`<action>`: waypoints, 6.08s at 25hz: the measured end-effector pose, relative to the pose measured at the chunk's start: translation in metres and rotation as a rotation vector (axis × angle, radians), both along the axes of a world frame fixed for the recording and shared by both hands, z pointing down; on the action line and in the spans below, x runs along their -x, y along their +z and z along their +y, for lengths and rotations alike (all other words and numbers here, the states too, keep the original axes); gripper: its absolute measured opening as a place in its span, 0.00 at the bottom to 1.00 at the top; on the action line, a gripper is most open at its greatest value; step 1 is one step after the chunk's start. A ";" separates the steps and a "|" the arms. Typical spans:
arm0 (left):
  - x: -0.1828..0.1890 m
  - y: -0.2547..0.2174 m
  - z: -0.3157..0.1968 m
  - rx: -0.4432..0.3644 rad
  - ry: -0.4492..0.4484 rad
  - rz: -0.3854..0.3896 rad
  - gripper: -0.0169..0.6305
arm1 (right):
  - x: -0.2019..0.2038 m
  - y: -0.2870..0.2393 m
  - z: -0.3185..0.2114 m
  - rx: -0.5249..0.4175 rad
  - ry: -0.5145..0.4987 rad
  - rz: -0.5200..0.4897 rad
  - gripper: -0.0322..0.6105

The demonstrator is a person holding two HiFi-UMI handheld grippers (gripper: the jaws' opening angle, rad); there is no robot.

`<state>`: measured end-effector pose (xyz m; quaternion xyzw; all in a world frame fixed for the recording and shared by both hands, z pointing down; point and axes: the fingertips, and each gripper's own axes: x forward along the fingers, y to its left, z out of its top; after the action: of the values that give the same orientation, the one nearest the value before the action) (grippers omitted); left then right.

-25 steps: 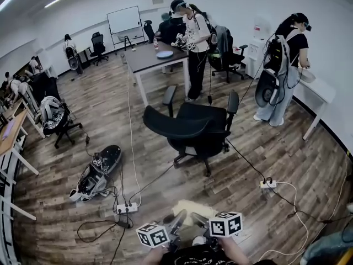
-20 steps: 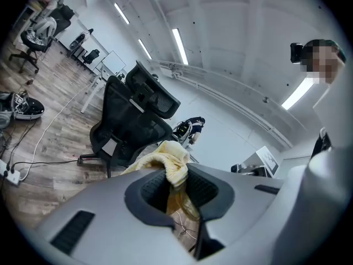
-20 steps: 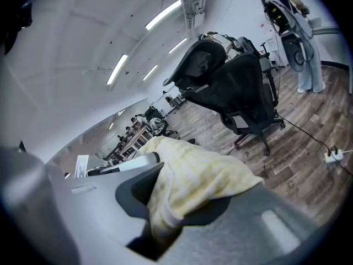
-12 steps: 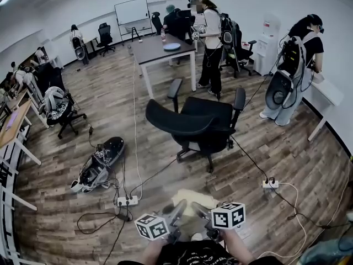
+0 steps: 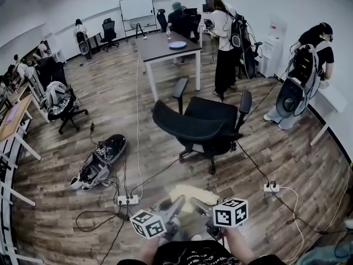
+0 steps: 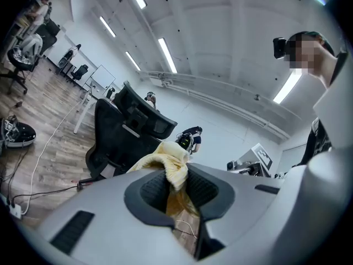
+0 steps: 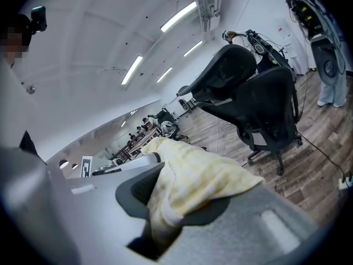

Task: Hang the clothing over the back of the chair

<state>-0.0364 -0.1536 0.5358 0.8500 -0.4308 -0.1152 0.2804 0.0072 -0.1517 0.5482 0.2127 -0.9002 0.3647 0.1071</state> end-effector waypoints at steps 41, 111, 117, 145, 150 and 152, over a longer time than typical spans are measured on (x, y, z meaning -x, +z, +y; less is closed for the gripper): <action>0.049 -0.375 -0.132 -0.508 -0.071 -0.092 0.12 | 0.050 -0.378 -0.134 -0.604 -0.029 -0.110 0.18; 0.050 -0.270 -0.154 -0.220 0.049 -0.118 0.13 | 0.055 -0.267 -0.147 -0.335 -0.043 -0.029 0.18; 0.049 -0.249 -0.130 -0.191 0.033 -0.126 0.13 | 0.054 -0.245 -0.122 -0.313 -0.067 -0.036 0.18; 0.063 -0.118 -0.071 0.010 0.023 -0.123 0.13 | 0.069 -0.115 -0.059 -0.163 -0.152 -0.015 0.18; 0.062 -0.091 -0.067 0.069 0.022 -0.099 0.13 | 0.067 -0.087 -0.055 -0.091 -0.130 -0.026 0.18; 0.062 -0.081 -0.066 0.093 0.019 -0.102 0.13 | 0.067 -0.077 -0.056 -0.081 -0.127 -0.014 0.18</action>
<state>-0.0987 -0.2200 0.4552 0.8450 -0.4412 -0.0487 0.2983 -0.0603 -0.2073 0.4716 0.1566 -0.9266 0.3221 0.1149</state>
